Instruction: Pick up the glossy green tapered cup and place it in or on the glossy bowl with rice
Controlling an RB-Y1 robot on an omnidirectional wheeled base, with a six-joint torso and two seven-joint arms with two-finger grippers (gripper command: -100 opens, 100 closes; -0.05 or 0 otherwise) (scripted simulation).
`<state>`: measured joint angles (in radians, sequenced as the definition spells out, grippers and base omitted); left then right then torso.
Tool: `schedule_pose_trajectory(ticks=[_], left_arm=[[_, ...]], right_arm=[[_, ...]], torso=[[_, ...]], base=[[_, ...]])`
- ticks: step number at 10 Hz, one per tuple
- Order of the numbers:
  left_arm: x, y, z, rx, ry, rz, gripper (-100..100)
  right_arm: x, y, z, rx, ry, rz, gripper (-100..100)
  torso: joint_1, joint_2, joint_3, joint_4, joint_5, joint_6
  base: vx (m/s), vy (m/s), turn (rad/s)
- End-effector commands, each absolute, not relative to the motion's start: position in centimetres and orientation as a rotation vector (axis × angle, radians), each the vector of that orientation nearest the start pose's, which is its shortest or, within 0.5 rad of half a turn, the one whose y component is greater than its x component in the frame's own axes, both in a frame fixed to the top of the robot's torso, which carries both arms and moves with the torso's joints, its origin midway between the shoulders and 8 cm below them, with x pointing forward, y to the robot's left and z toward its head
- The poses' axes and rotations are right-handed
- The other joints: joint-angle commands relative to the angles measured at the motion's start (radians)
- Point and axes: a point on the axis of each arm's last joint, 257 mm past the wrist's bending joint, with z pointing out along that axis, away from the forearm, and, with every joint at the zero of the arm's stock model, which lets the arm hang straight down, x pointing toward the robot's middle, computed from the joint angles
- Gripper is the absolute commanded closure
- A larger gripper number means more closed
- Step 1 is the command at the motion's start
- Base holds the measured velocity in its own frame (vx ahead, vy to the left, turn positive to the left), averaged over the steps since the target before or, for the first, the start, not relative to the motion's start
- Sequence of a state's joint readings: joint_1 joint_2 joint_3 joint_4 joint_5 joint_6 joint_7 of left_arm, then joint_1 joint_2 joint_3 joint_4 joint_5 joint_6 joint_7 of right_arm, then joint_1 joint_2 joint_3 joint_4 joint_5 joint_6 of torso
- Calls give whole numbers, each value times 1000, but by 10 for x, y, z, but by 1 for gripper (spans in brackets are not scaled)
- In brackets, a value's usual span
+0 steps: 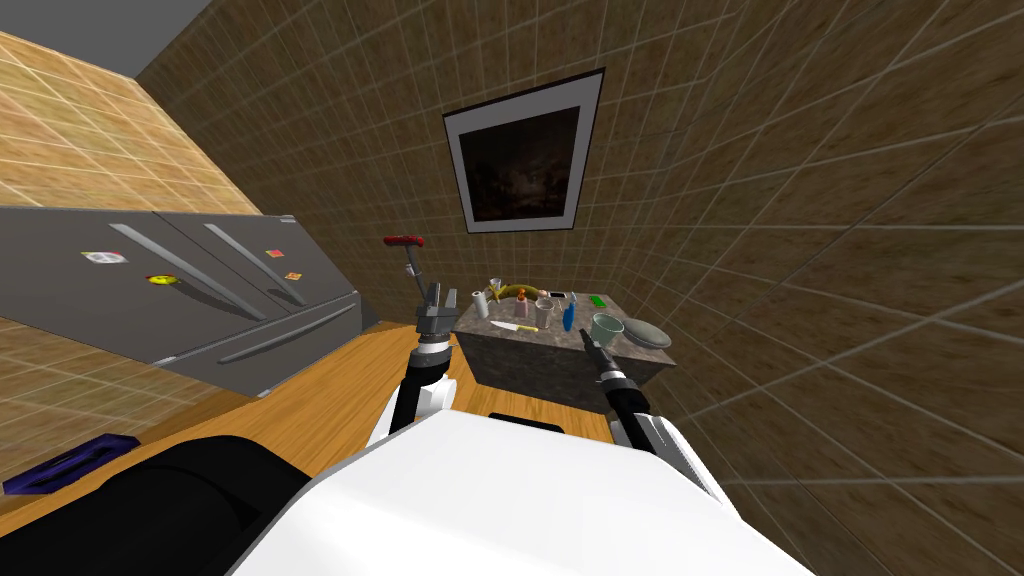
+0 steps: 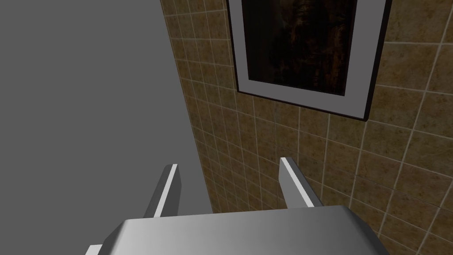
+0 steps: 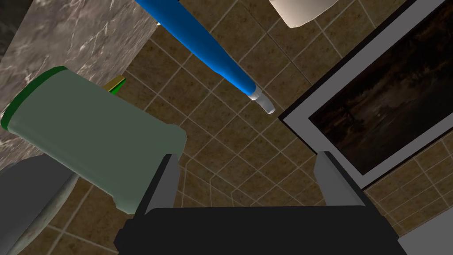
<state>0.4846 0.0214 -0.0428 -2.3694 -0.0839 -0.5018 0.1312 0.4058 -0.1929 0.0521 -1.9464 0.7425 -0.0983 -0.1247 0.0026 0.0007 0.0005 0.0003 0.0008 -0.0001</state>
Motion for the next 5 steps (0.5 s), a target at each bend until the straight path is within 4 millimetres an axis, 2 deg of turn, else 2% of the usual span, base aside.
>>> schedule_pose_trajectory(ticks=[1, 2, 4, 5], left_arm=[[328, 247, 67, -559, 578, -1444, 0], [328, 247, 67, -558, 578, -1444, 0], [328, 247, 67, -559, 578, -1444, 0], [328, 247, 67, -558, 578, -1444, 0]], right_arm=[[432, -263, -210, 520, 1488, 624, -100], [433, -268, -228, 530, 1529, 575, -100], [433, -268, -228, 501, 1537, 547, -100], [434, -273, -245, 510, 1575, 495, -100]], torso=[[0, 0, 0, 0, 0, 0], [-1, 0, 0, 0, 0, 0], [-1, -1, 0, 0, 0, 0], [-2, -1, 0, 0, 0, 0]], base=[[-6, 14, 1], [-9, 28, -40], [-7, 23, -14], [-6, 18, -45]])
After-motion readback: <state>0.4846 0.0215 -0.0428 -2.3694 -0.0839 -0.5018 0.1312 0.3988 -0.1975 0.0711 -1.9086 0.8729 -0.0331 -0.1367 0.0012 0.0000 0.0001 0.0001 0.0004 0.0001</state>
